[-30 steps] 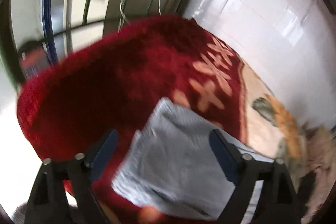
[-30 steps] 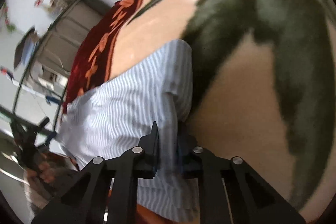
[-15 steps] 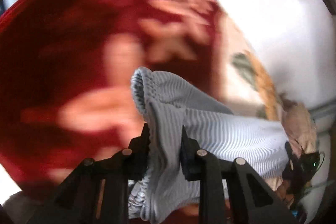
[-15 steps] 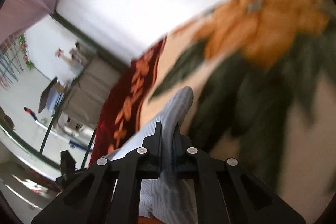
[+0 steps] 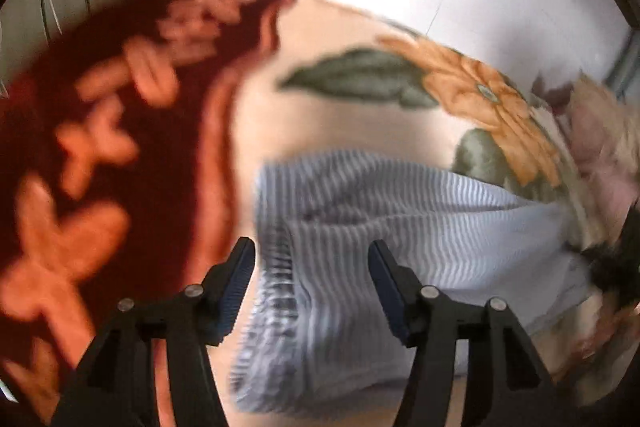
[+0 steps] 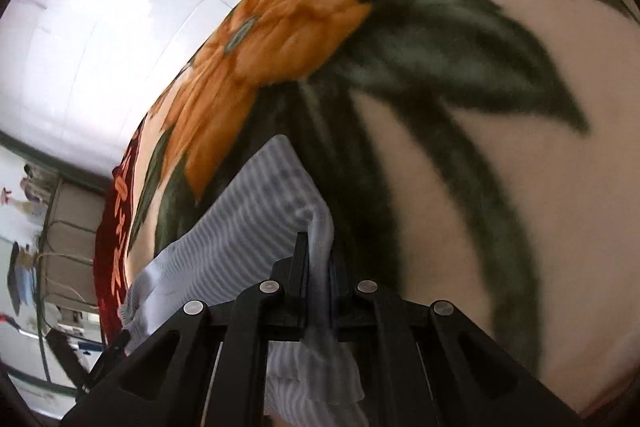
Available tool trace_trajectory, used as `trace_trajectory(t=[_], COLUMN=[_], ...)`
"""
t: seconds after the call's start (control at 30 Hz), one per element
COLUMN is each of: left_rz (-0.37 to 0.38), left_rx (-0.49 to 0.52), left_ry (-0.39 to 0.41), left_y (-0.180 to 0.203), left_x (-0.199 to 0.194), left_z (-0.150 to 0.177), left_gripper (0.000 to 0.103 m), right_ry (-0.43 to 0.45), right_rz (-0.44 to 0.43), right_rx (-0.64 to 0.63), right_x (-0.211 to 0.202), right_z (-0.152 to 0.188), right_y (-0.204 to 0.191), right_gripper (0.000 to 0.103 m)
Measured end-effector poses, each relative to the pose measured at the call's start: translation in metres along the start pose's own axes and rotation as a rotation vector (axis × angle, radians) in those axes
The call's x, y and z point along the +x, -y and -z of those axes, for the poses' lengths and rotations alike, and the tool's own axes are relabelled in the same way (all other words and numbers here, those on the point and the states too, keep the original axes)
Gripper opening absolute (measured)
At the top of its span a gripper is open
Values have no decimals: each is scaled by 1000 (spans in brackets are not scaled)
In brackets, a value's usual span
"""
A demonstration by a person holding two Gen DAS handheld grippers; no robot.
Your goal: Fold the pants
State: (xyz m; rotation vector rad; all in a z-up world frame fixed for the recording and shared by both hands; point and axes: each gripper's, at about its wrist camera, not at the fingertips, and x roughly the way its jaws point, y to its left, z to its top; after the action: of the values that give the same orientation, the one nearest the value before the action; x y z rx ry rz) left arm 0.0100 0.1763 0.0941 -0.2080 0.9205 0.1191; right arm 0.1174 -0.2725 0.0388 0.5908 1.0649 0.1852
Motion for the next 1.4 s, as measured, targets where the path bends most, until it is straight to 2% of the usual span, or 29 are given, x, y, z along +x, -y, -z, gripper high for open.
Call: trace_trajectory(t=[0.03,0.07,0.1,0.13,0.2,0.27,0.3,0.33,0.4,0.43,0.47,0.5,0.57,0.6,0.63,0.7,0.77,0.87,0.9,0.93,0.97,1.1,1.17,1.2,1.23,1.33,1.4], left_rz=[-9,-7,23,67,207,370,444,467,459,494,545,629,688,675,661,564,486,531,540,543,537,483,407,341,313,270,267], left_rx=[11,7,-15,-26,-29,-38,-57,-73,-140,-204,-288,-389,-464,-502,-532,-605,-617,-664,-694,-709,-712,-616,-534,-477,-448,-428,-452], left_ry=[34,86,150,182,223,147,76,-11,-154,-185,-211,-240,-202,-153,-125,-71,-44,-131,-162,-171,-171,-140,-103,-80,-64,-46,-77], left_y=[-1,-3,-6,-5,-5,-6,-8,-7,-24,-34,-46,-60,-80,-96,-107,-134,-147,-153,-154,-155,-156,-151,-143,-139,-137,-131,-131], left_x=[-8,-22,-41,-48,-62,-44,-25,1,45,55,63,67,62,53,47,34,31,52,62,67,69,57,44,37,34,25,29], left_z=[0,3,5,3,4,4,8,11,24,27,26,20,9,3,2,4,8,16,23,27,28,20,14,9,6,8,16], left_gripper=[45,34,23,18,14,14,14,14,11,3,3,3,7,15,28,41,42,41,38,30,28,26,26,29,31,31,31], right_ry=[16,34,55,72,77,84,90,91,77,68,58,46,22,0,-13,-28,-40,-74,-81,-78,-78,-126,-144,-135,-132,-153,-174], right_rz=[46,76,104,121,119,109,109,112,114,104,91,75,56,45,41,53,85,71,65,73,88,128,138,132,129,111,63], right_rx=[-86,-151,-213,-264,-325,-386,-410,-432,-466,-484,-501,-519,-531,-536,-545,-590,-665,-709,-706,-705,-708,-699,-692,-688,-682,-653,-604], right_x=[-7,-13,-21,-29,-41,-53,-58,-65,-67,-65,-63,-60,-51,-43,-36,-22,0,34,41,52,61,101,111,112,113,116,118], right_z=[-1,-1,0,3,8,21,29,36,52,59,66,78,92,103,110,127,147,171,175,182,187,206,215,218,217,215,212], right_y=[-18,-34,-51,-71,-103,-146,-163,-182,-220,-235,-248,-264,-288,-302,-311,-330,-349,-370,-372,-375,-377,-376,-368,-366,-365,-363,-354], right_gripper=[9,9,9,9,9,9,9,9,9,9,9,9,9,9,9,9,9,9,9,9,9,9,9,9,9,10,10])
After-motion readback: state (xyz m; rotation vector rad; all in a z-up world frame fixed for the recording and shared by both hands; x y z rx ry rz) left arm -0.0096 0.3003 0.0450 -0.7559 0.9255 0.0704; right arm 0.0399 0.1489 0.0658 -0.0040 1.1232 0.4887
